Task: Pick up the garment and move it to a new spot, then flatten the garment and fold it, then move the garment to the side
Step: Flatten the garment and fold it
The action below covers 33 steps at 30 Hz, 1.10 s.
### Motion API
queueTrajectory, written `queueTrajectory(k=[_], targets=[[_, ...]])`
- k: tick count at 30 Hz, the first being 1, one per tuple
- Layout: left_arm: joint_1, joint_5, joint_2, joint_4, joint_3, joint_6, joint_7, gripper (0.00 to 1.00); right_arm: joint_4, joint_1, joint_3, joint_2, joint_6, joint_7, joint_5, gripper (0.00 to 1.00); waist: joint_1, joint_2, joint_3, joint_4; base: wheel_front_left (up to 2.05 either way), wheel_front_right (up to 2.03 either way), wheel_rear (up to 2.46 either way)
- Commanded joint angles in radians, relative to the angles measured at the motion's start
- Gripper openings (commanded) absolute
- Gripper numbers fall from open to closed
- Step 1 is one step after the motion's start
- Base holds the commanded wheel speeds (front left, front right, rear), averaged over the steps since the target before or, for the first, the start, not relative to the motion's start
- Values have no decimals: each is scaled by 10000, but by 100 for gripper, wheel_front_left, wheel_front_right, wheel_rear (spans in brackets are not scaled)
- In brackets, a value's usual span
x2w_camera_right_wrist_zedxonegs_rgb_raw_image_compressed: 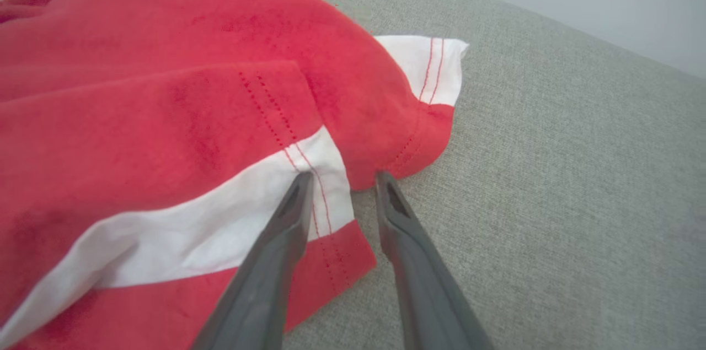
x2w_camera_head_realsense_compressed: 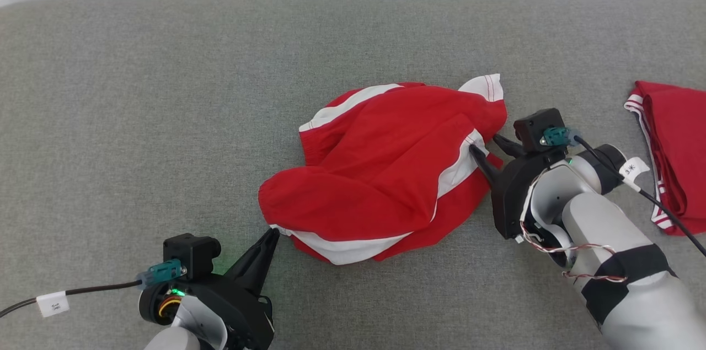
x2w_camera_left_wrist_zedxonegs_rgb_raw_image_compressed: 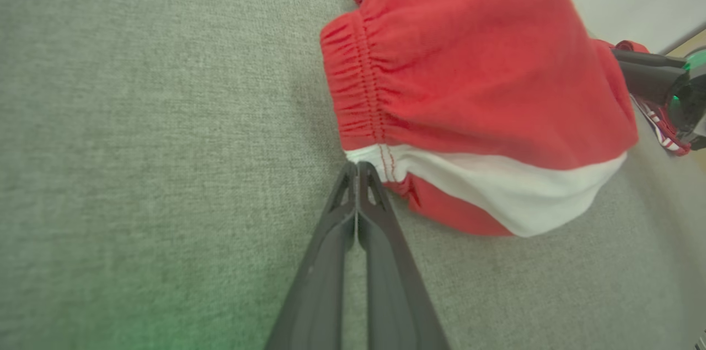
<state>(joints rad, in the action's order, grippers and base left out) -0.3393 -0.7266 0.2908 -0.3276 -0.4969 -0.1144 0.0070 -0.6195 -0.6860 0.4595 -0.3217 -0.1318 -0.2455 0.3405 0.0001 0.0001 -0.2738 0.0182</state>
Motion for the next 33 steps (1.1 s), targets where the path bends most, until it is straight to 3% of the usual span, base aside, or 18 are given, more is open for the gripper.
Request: queueTrajectory(k=[1,2,5,7,16,17,20,31,32,33], targets=[[-106,-15,2,-23,-19,6,-40,0,-52,-142,112,-24,19,88,80,56,-1,-1,1,-18,0,0,0],[-112,-18,5,-21,-26,5,-42,0,-98,-200,186,-8,19,95,136,48,-1,-1,-2,-24,0,0,0],[-138,-27,5,-35,-58,1,-34,0,-233,-354,468,-23,19,25,268,42,-1,-1,-13,-25,0,0,0],[-129,-38,-2,-53,-72,-3,-57,0,-308,-417,598,1,19,-38,372,33,-1,-1,-13,-21,0,0,0],[-180,-124,-29,-136,-183,-45,-86,0,-678,-707,994,-132,19,74,642,35,-1,-1,9,97,0,0,0],[-177,-124,-20,-142,-198,-50,-95,0,-707,-735,1074,-125,19,52,677,31,-1,-1,5,112,0,0,0],[-152,-148,-4,-161,-224,-56,-122,0,-762,-721,1271,-125,19,82,769,0,-1,-1,18,140,0,0,0],[103,-217,85,-171,-213,12,-316,0,-605,-365,1353,-510,19,386,910,0,-1,-1,391,-21,0,0,0],[103,-226,85,-145,-226,22,-287,0,-624,-332,1338,-552,19,335,881,37,-1,-1,400,-39,0,0,0],[80,-242,89,-120,-237,32,-259,0,-633,-307,1356,-570,19,268,865,47,-1,-1,397,-51,0,0,0]])
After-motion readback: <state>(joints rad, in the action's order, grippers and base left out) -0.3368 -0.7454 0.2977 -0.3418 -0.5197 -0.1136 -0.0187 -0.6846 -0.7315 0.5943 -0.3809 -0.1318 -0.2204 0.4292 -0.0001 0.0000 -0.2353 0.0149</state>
